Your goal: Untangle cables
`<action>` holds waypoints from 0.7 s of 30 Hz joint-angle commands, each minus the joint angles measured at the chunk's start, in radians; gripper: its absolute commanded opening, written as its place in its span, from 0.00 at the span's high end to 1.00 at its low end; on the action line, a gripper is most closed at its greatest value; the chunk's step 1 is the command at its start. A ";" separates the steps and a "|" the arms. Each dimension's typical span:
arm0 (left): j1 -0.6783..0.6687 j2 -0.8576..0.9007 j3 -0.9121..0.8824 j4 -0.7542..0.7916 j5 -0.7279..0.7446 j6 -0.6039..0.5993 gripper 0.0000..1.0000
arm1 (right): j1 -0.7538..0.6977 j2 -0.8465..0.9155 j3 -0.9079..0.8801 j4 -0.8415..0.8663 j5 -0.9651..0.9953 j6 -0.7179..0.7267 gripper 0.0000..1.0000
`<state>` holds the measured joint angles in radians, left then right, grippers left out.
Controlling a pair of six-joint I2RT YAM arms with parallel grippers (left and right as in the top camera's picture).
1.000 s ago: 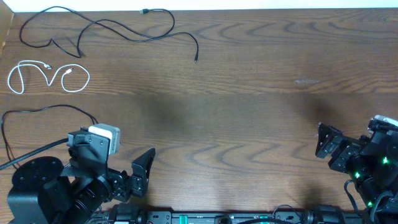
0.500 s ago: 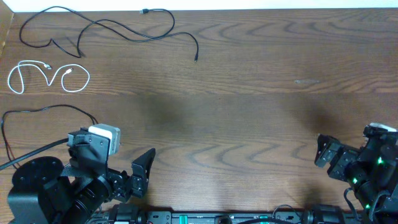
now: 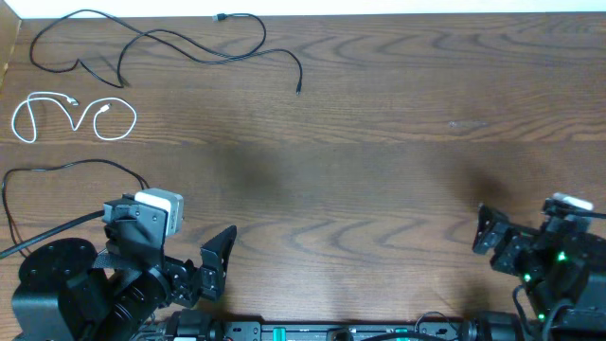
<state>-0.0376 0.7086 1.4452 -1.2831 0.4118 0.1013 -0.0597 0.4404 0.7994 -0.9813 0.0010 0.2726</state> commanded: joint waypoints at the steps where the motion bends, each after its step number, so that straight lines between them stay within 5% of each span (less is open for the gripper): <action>1: -0.005 -0.004 -0.003 0.000 -0.010 -0.009 0.03 | 0.036 -0.090 -0.151 0.151 0.014 -0.050 0.01; 21: -0.005 -0.004 -0.003 0.000 -0.010 -0.009 0.03 | 0.082 -0.432 -0.697 0.847 0.011 -0.196 0.01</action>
<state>-0.0376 0.7086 1.4441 -1.2827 0.4118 0.1013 0.0105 0.0292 0.1497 -0.1814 0.0044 0.0963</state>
